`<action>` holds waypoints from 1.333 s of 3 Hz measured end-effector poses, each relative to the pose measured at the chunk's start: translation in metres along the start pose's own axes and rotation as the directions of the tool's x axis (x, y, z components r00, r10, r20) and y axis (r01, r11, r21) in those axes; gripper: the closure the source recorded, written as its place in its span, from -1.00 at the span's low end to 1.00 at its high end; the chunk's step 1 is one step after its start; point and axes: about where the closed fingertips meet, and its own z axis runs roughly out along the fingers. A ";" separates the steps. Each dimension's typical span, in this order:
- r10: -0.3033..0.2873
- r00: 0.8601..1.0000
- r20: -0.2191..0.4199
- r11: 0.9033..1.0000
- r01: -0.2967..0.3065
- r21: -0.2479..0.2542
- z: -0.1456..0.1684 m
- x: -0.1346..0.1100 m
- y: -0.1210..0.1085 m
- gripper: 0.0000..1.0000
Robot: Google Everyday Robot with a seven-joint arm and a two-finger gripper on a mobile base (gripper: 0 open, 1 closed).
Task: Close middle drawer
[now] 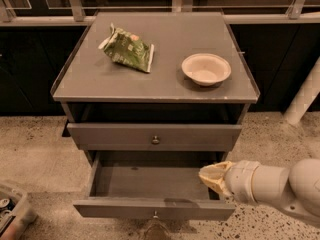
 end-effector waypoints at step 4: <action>0.458 0.886 0.068 0.885 -0.462 0.062 0.077 0.163 0.035 1.00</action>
Offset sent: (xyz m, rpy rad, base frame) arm -0.0465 -0.0271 -0.1286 0.2040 0.1101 -0.3926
